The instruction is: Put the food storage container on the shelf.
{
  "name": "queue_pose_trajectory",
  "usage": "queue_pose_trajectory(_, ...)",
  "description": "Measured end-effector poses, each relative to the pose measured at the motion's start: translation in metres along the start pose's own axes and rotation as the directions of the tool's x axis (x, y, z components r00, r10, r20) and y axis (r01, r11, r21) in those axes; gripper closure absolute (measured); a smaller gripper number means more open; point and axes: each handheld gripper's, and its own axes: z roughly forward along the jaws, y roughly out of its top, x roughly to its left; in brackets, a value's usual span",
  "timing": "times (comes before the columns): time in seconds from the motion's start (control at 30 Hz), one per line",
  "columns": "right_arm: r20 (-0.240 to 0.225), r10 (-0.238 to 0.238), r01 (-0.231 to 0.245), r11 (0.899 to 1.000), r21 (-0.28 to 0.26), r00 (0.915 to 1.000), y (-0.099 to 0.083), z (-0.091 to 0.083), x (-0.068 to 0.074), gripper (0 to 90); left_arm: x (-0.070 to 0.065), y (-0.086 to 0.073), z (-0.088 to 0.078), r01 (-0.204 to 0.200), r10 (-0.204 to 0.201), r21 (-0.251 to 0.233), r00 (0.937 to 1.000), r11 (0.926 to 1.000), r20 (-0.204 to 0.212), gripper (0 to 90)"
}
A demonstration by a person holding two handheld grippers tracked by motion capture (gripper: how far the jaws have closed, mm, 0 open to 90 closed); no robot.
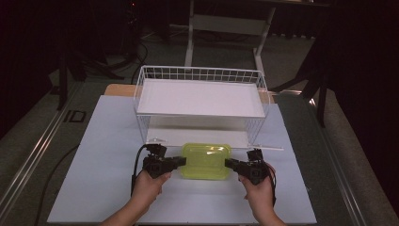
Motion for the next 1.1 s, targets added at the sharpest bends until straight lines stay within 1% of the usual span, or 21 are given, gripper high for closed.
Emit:
queue_pose_trajectory(0.03, 0.003, -0.004, 0.004, 1.000, -0.006, 1.0000, 0.004, 0.000, 0.001, 79.0, -0.001, 0.008, -0.004, -0.012, 0.012, -0.011, 0.9999, 0.9999, -0.006, 80.7)
queue_pose_trajectory(0.07, 0.001, -0.003, 0.003, 1.000, -0.015, 1.0000, 0.007, 0.000, 0.002, 79.0, -0.001, 0.008, -0.004, -0.012, 0.012, -0.011, 0.9999, 0.9999, -0.006, 80.7)
queue_pose_trajectory(0.1, 0.001, -0.003, 0.003, 1.000, -0.015, 1.0000, 0.007, 0.000, 0.002, 79.0, -0.001, 0.011, -0.005, -0.021, 0.021, -0.017, 0.9997, 0.9996, -0.012, 80.7)
queue_pose_trajectory(0.17, 0.002, -0.008, 0.008, 1.000, -0.024, 1.0000, 0.014, 0.001, 0.004, 79.1, 0.000, 0.019, -0.008, -0.025, 0.024, -0.029, 0.9995, 0.9993, -0.019, 80.8)
queue_pose_trajectory(0.23, -0.012, 0.000, 0.000, 1.000, -0.028, 0.9999, 0.021, 0.006, 0.003, 79.1, 0.002, 0.024, -0.009, -0.035, 0.034, -0.040, 0.9990, 0.9986, -0.030, 80.9)
queue_pose_trajectory(0.27, -0.012, 0.000, 0.000, 1.000, -0.028, 0.9999, 0.021, 0.006, 0.003, 79.1, 0.003, 0.025, -0.009, -0.040, 0.038, -0.043, 0.9987, 0.9983, -0.034, 80.9)
queue_pose_trajectory(0.3, -0.025, 0.008, -0.009, 1.000, -0.027, 0.9997, 0.025, 0.011, 0.001, 79.0, 0.005, 0.027, -0.008, -0.040, 0.039, -0.044, 0.9987, 0.9982, -0.034, 80.9)
queue_pose_trajectory(0.37, -0.028, 0.009, -0.010, 1.000, -0.025, 0.9996, 0.026, 0.013, 0.000, 79.0, 0.008, 0.027, -0.006, -0.045, 0.043, -0.055, 0.9983, 0.9975, -0.039, 80.8)
queue_pose_trajectory(0.47, -0.012, 0.005, -0.006, 0.999, -0.033, 0.9999, 0.028, 0.020, -0.002, 79.0, 0.016, 0.028, 0.000, -0.040, 0.039, -0.068, 0.9988, 0.9968, -0.029, 80.8)
queue_pose_trajectory(0.53, 0.000, -0.003, 0.003, 0.999, -0.041, 1.0000, 0.030, 0.024, -0.002, 79.0, 0.021, 0.029, 0.003, -0.050, 0.048, -0.074, 0.9984, 0.9960, -0.029, 80.8)
queue_pose_trajectory(0.57, 0.004, 0.001, -0.001, 0.999, -0.043, 1.0000, 0.030, 0.026, -0.003, 79.0, 0.024, 0.029, 0.006, -0.043, 0.041, -0.076, 0.9988, 0.9962, -0.027, 80.8)
queue_pose_trajectory(0.63, 0.027, -0.004, 0.005, 0.999, -0.044, 0.9996, 0.031, 0.031, -0.003, 79.0, 0.029, 0.027, 0.011, -0.039, 0.037, -0.077, 0.9989, 0.9963, -0.028, 80.7)
queue_pose_trajectory(0.7, 0.038, -0.009, 0.011, 0.999, -0.045, 0.9992, 0.031, 0.036, -0.006, 79.0, 0.035, 0.026, 0.017, -0.031, 0.029, -0.076, 0.9992, 0.9966, -0.026, 80.8)
queue_pose_trajectory(0.73, 0.051, -0.007, 0.009, 0.999, -0.045, 0.9987, 0.031, 0.043, -0.009, 78.9, 0.038, 0.027, 0.020, -0.029, 0.027, -0.079, 0.9992, 0.9965, -0.029, 80.7)
queue_pose_trajectory(0.8, 0.059, -0.008, 0.010, 0.999, -0.046, 0.9983, 0.031, 0.045, -0.009, 79.0, 0.041, 0.028, 0.025, -0.030, 0.027, -0.087, 0.9990, 0.9958, -0.035, 80.7)
queue_pose_trajectory(0.83, 0.065, -0.005, 0.009, 0.998, -0.054, 0.9979, 0.032, 0.048, -0.011, 78.9, 0.043, 0.029, 0.026, -0.027, 0.024, -0.090, 0.9991, 0.9955, -0.034, 80.7)
queue_pose_trajectory(0.87, 0.072, -0.015, 0.019, 0.998, -0.066, 0.9973, 0.033, 0.051, -0.012, 78.9, 0.044, 0.029, 0.028, -0.028, 0.025, -0.097, 0.9991, 0.9949, -0.035, 80.6)
queue_pose_trajectory(0.9, 0.072, -0.015, 0.019, 0.998, -0.066, 0.9973, 0.033, 0.051, -0.012, 78.9, 0.046, 0.029, 0.030, -0.030, 0.026, -0.102, 0.9990, 0.9943, -0.037, 80.6)
queue_pose_trajectory(0.93, 0.073, -0.014, 0.019, 0.997, -0.072, 0.9972, 0.034, 0.055, -0.014, 78.9, 0.048, 0.030, 0.031, -0.027, 0.023, -0.104, 0.9991, 0.9942, -0.036, 80.6)
queue_pose_trajectory(1.1, 0.088, -0.021, 0.028, 0.997, -0.074, 0.9959, 0.036, 0.062, -0.016, 78.8, 0.054, 0.031, 0.036, -0.013, 0.008, -0.107, 0.9991, 0.9942, -0.042, 80.6)
